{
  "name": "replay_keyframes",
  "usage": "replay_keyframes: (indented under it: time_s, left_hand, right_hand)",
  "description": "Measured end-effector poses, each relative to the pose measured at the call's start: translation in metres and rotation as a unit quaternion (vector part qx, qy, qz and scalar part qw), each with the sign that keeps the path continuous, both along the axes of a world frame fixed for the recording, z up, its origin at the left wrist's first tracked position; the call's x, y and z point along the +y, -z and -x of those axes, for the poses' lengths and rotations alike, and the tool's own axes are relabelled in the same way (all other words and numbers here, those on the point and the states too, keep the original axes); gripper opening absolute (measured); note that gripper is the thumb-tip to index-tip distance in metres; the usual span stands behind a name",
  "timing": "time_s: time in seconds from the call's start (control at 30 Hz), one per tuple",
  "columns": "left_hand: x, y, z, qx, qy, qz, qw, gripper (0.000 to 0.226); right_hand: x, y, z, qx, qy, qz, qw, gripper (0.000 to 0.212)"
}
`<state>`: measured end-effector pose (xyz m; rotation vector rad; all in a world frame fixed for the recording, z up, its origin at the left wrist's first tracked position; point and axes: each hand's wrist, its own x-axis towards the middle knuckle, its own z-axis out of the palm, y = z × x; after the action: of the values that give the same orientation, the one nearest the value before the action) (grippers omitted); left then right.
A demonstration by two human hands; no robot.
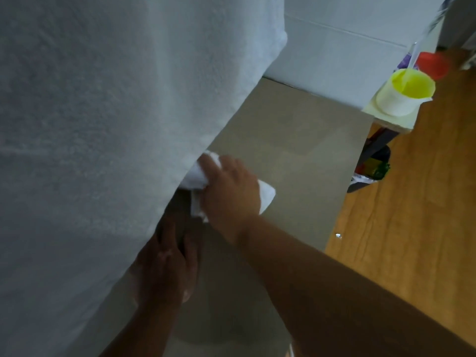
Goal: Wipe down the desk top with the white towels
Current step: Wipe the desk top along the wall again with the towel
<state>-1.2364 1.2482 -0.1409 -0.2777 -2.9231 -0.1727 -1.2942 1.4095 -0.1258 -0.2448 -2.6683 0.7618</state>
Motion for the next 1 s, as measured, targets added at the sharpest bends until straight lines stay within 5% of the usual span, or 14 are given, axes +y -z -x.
replay_keyframes:
  time_s: [0.3,0.57,0.77,1.0]
  left_hand:
    - [-0.004,0.004,0.003,0.025,0.026,0.001,0.999,0.054]
    - [0.007,0.001,0.016,0.002,-0.009,0.052,0.999,0.048]
    - [0.089,0.004,0.058,0.005,0.120,-0.018,0.993,0.053]
    - [0.138,0.010,0.077,-0.032,0.111,-0.004,0.993,0.061]
  right_hand:
    - [-0.003,0.006,0.008,0.020,-0.130,0.026,0.991,0.053]
    - [0.078,-0.002,0.092,-0.058,-0.098,0.016,0.993,0.047]
    - [0.142,-0.001,0.150,-0.048,-0.037,-0.007,0.998,0.043]
    - [0.185,0.009,0.199,-0.023,0.028,-0.040,0.999,0.044]
